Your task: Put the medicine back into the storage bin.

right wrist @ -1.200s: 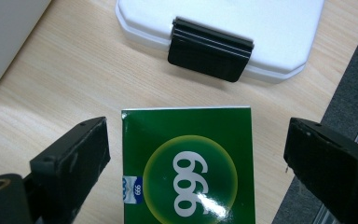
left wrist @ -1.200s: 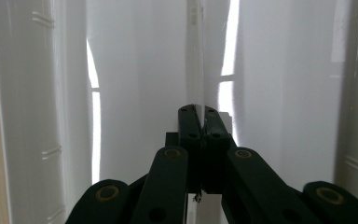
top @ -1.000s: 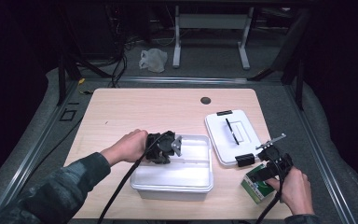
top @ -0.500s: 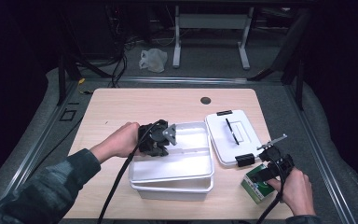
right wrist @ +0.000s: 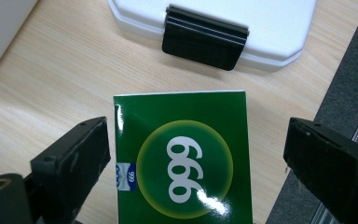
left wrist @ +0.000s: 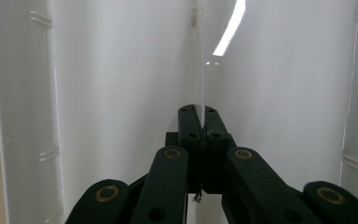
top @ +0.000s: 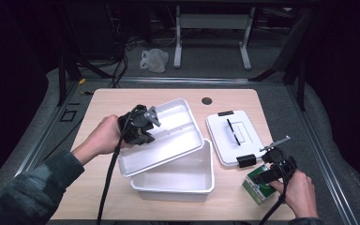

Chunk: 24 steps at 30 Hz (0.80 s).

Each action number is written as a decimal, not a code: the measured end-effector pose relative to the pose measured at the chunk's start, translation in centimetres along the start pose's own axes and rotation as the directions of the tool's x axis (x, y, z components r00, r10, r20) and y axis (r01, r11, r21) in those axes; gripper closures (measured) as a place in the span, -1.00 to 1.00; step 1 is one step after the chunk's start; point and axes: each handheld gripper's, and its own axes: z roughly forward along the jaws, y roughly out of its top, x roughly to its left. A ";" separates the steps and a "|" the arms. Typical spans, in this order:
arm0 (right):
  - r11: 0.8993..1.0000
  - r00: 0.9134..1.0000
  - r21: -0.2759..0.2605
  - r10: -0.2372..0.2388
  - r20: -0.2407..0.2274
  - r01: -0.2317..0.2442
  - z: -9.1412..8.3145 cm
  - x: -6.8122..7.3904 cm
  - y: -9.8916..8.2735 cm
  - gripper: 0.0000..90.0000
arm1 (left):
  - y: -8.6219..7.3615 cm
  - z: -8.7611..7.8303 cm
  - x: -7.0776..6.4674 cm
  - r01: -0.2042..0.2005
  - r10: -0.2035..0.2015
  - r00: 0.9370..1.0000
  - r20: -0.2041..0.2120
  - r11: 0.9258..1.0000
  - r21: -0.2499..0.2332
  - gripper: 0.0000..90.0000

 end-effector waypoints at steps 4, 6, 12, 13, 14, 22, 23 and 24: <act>1.000 1.000 0.002 0.001 -0.001 -0.001 0.1 0.1 0.0 -0.85 | -1.4 -0.8 1.1 0.091 -0.092 0.995 -0.039 0.996 -0.012 0.99; 1.000 1.000 0.002 0.001 -0.004 -0.001 0.0 0.1 0.0 -0.85 | -2.2 -1.3 1.7 0.133 -0.133 0.989 -0.060 0.991 -0.014 0.99; 1.000 1.000 -0.001 0.003 -0.002 -0.003 0.0 0.0 -0.1 -0.85 | -4.7 -1.8 3.6 0.257 -0.257 0.960 -0.108 0.966 -0.015 0.99; 1.000 1.000 -0.001 0.003 -0.002 -0.003 0.0 0.0 -0.1 -0.85 | -4.7 -1.8 3.6 0.257 -0.257 0.960 -0.108 0.966 -0.015 0.99; 1.000 1.000 -0.001 0.006 -0.005 -0.006 -0.1 0.0 -0.1 -0.85 | -5.5 -1.8 4.2 0.295 -0.294 0.947 -0.125 0.955 -0.013 0.99; 1.000 1.000 0.001 0.003 -0.006 -0.003 0.0 0.1 -0.1 -0.85 | -9.2 -0.9 7.3 0.456 -0.447 0.876 -0.178 0.890 0.007 0.99; 1.000 1.000 0.001 0.003 -0.004 -0.003 0.0 0.1 -0.1 -0.85 | -9.7 -0.8 7.7 0.476 -0.466 0.865 -0.186 0.880 0.007 0.99; 1.000 1.000 0.001 0.003 -0.004 -0.003 0.0 0.1 -0.1 -0.85 | -9.7 -0.8 7.7 0.476 -0.466 0.865 -0.186 0.880 0.007 0.99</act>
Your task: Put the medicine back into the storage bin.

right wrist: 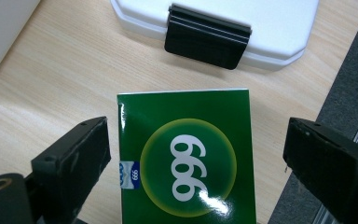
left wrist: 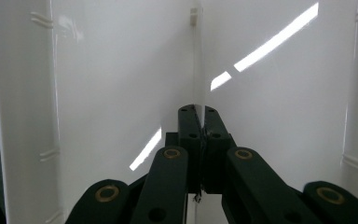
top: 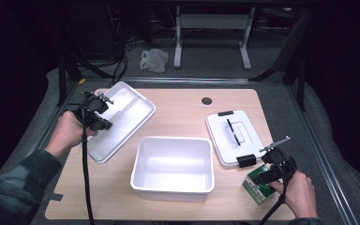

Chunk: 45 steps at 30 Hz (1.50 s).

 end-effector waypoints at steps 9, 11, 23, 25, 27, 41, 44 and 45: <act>1.000 1.000 -0.003 0.000 0.002 0.000 0.0 0.0 0.0 -0.84 | -2.7 3.7 4.1 0.194 -0.189 0.980 -0.059 0.978 0.073 0.99; 1.000 1.000 -0.003 -0.001 0.002 0.001 0.0 0.0 0.0 -0.84 | -2.9 4.1 4.2 0.212 -0.207 0.976 -0.063 0.974 0.080 0.99; 1.000 1.000 0.002 0.003 -0.002 -0.003 0.1 0.0 0.0 -0.84 | -4.8 9.5 5.5 0.381 -0.374 0.924 -0.076 0.918 0.111 0.98; 1.000 1.000 0.004 0.000 -0.001 0.000 0.2 0.0 0.0 -0.84 | -5.0 10.8 5.5 0.415 -0.407 0.909 -0.087 0.902 0.121 0.98; 1.000 1.000 0.001 0.003 0.000 -0.003 0.1 0.0 0.0 -0.84 | -5.0 11.4 5.5 0.437 -0.429 0.899 -0.090 0.890 0.128 0.98; 1.000 1.000 0.000 0.002 0.004 -0.002 0.1 -0.1 -0.1 -0.84 | -6.1 15.0 5.8 0.541 -0.521 0.840 -0.149 0.824 0.168 0.98; 1.000 1.000 0.003 0.001 0.002 -0.001 0.1 -0.1 -0.1 -0.84 | -6.9 16.0 5.7 0.556 -0.534 0.830 -0.159 0.813 0.172 0.98; 1.000 1.000 0.003 0.002 0.002 -0.002 0.2 -0.1 -0.1 -0.84 | -7.1 16.3 5.7 0.561 -0.540 0.827 -0.156 0.810 0.173 0.98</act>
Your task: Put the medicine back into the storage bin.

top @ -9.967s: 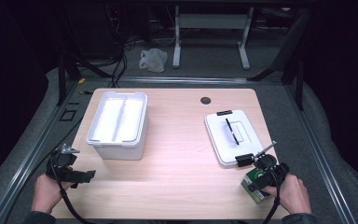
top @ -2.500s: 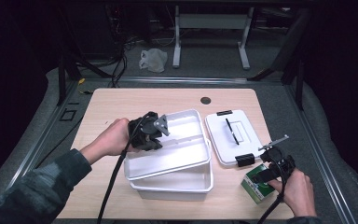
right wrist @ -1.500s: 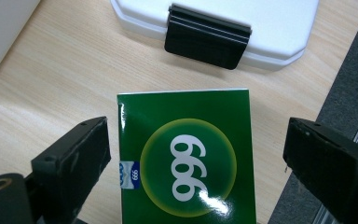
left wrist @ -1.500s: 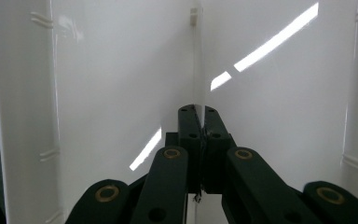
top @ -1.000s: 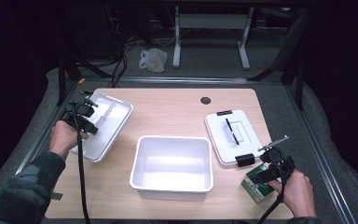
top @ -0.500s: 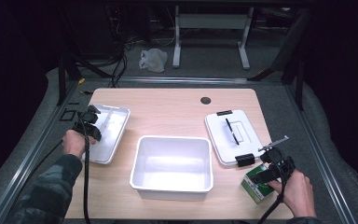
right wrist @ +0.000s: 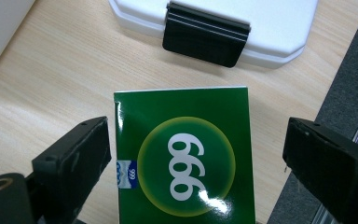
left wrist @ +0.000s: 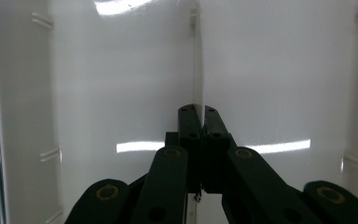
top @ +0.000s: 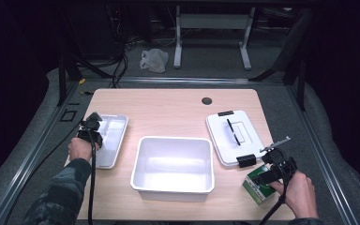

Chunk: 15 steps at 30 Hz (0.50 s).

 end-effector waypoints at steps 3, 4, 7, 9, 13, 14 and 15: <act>1.000 1.000 0.003 0.000 0.001 0.000 0.0 0.0 0.0 -0.84 | -0.2 0.4 0.1 0.002 -0.002 1.000 -0.014 1.000 0.001 0.98; 1.000 1.000 0.001 0.000 0.003 0.000 0.1 0.0 0.0 -0.84 | -0.2 0.4 0.0 0.002 -0.002 1.000 -0.013 1.000 -0.001 0.98; 1.000 1.000 0.003 0.000 0.003 0.000 0.1 0.0 0.0 -0.84 | -0.2 0.4 0.0 0.002 -0.002 1.000 -0.012 1.000 -0.003 0.95; 1.000 1.000 0.002 0.000 0.002 0.000 0.0 0.0 0.0 -0.84 | -0.1 0.3 0.0 0.000 0.000 1.000 0.004 1.000 -0.014 0.66; 1.000 1.000 0.001 0.002 0.001 -0.002 -0.1 -0.1 -0.1 -0.84 | -0.2 -0.3 0.0 -0.019 0.020 1.000 0.008 0.998 -0.055 -0.06; 1.000 1.000 0.001 0.003 0.000 -0.003 -0.1 -0.1 -0.1 -0.84 | -0.2 -0.6 0.0 -0.032 0.033 0.999 0.006 0.998 -0.060 -0.06; 1.000 1.000 0.002 0.002 -0.001 -0.002 -0.2 -0.1 -0.1 -0.84 | -0.3 -1.0 0.1 -0.041 0.042 0.999 0.009 0.996 -0.075 -0.20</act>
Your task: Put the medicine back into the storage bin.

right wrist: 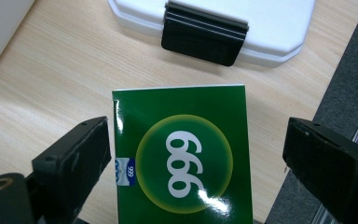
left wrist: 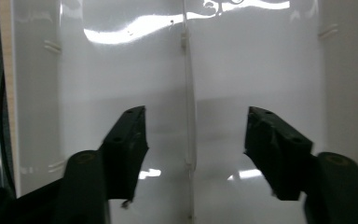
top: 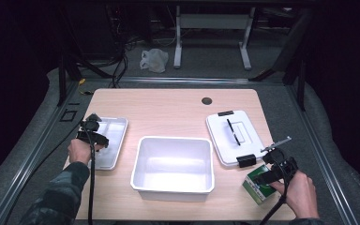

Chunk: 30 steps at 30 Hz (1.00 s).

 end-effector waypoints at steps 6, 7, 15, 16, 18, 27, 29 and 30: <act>1.000 1.000 0.013 -0.003 -0.013 0.003 -0.2 -0.1 0.0 -0.85 | -1.7 -4.0 0.3 -0.127 0.127 0.992 -0.011 0.992 -0.027 -0.86; 1.000 1.000 0.013 -0.003 -0.013 0.003 -0.2 -0.1 0.0 -0.85 | -1.7 -4.0 0.3 -0.127 0.127 0.992 -0.011 0.992 -0.027 -0.93; 0.999 0.999 0.050 -0.020 -0.034 0.021 0.2 0.1 0.1 -0.90 | -7.0 -5.6 -0.2 -0.242 0.241 0.970 0.022 0.970 0.022 -1.00; 0.998 0.999 0.059 -0.026 -0.038 0.028 0.4 0.1 0.1 -0.91 | -7.6 -5.7 -0.3 -0.252 0.252 0.968 0.019 0.968 0.015 -1.00; 0.996 0.998 0.079 -0.030 -0.046 0.034 0.7 0.0 0.1 -0.91 | -8.6 -5.9 -0.6 -0.259 0.259 0.966 0.018 0.966 0.000 -1.00; 0.986 0.995 0.154 -0.054 -0.079 0.066 2.1 -0.4 0.3 -0.94 | -11.0 -6.9 -1.9 -0.294 0.294 0.955 0.043 0.956 -0.013 -1.00; 0.982 0.995 0.173 -0.059 -0.084 0.072 2.7 -0.4 0.4 -0.93 | -11.3 -7.0 -2.2 -0.298 0.298 0.953 0.050 0.955 -0.015 -1.00; 0.980 0.995 0.183 -0.058 -0.087 0.073 2.9 -0.4 0.5 -0.92 | -11.6 -6.8 -2.5 -0.306 0.306 0.951 0.052 0.952 -0.011 -1.00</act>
